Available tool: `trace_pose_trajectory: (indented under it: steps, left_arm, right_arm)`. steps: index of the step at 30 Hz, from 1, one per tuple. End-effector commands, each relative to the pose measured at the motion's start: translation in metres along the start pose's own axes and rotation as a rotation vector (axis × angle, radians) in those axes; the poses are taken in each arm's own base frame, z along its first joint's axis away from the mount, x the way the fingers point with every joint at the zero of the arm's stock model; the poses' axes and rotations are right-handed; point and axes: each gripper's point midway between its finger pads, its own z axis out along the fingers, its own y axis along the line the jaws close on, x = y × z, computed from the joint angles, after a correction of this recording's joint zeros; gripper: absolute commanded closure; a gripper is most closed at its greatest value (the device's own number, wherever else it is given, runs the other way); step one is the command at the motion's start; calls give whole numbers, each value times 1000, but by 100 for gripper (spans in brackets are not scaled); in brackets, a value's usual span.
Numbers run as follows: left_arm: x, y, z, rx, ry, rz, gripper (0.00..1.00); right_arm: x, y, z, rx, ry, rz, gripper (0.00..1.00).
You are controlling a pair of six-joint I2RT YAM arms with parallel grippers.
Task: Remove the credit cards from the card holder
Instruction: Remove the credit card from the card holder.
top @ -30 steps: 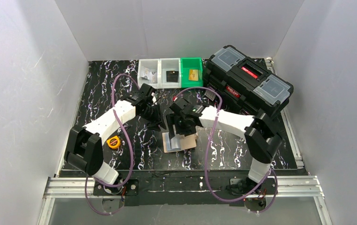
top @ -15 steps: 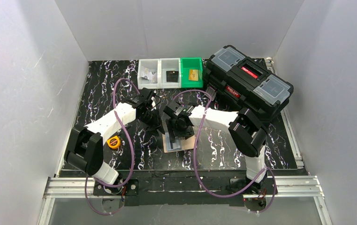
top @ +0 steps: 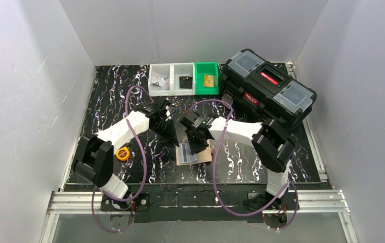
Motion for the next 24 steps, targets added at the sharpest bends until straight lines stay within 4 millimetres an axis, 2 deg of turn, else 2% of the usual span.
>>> trace_pose_trajectory:
  steps: [1,4,8,11,18,24]
  left_arm:
    - [7,-9,9,-1,39,26,75]
    - [6,-15,15,-12,44,46,76]
    - [4,-22,25,-31,56,60,80]
    - [3,-29,33,-41,61,72,82]
    - [5,-37,50,-70,90,85,86]
    - [8,-38,56,-70,104,84,87]
  right_arm:
    - [-11,11,-17,-104,-64,21,72]
    - [-12,18,-25,-174,-70,28,72]
    - [-12,16,-32,-212,-82,41,66]
    - [-10,12,-32,-204,-80,42,62]
    - [-4,-2,-26,-137,-57,51,61]
    - [-2,1,-30,-163,-64,41,42]
